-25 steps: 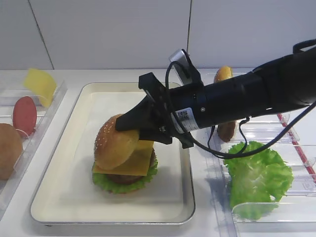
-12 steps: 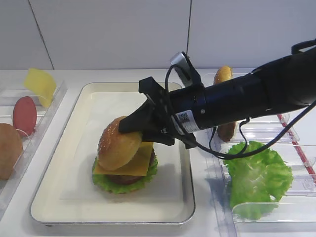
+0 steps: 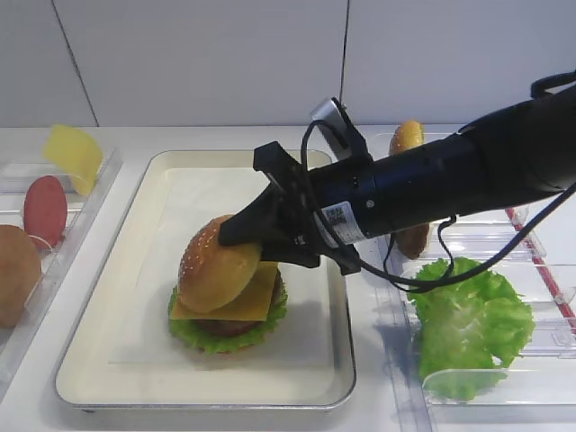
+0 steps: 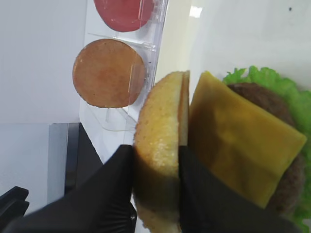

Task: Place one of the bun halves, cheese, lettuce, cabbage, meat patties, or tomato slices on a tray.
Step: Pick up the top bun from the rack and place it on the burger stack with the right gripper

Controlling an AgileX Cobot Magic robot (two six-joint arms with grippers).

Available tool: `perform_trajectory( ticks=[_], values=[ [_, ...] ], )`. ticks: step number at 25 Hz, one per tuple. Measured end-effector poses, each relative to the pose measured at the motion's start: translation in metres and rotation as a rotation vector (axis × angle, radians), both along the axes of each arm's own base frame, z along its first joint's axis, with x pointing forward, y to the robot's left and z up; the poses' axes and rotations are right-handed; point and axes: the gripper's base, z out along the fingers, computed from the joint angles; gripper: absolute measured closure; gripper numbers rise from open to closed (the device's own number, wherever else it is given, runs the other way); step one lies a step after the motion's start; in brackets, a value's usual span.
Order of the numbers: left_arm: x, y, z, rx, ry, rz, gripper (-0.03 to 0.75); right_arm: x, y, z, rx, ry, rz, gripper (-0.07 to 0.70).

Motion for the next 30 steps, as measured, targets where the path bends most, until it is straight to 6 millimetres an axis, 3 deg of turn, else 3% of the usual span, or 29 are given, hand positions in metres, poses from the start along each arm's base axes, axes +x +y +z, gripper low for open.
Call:
perform_trajectory(
  ticks=[12, 21, 30],
  values=[
    [0.0, 0.0, 0.0, 0.0, 0.0, 0.0, 0.547, -0.0024, -0.0013, -0.0012, -0.029, 0.04, 0.005, 0.399],
    [0.0, 0.0, 0.0, 0.0, 0.0, 0.0, 0.547, -0.0036, -0.004, -0.0073, -0.1, 0.03, 0.025, 0.278],
    [0.0, 0.0, 0.0, 0.0, 0.0, 0.0, 0.547, -0.003, -0.0044, -0.008, -0.11, 0.025, 0.02, 0.253]
  ],
)
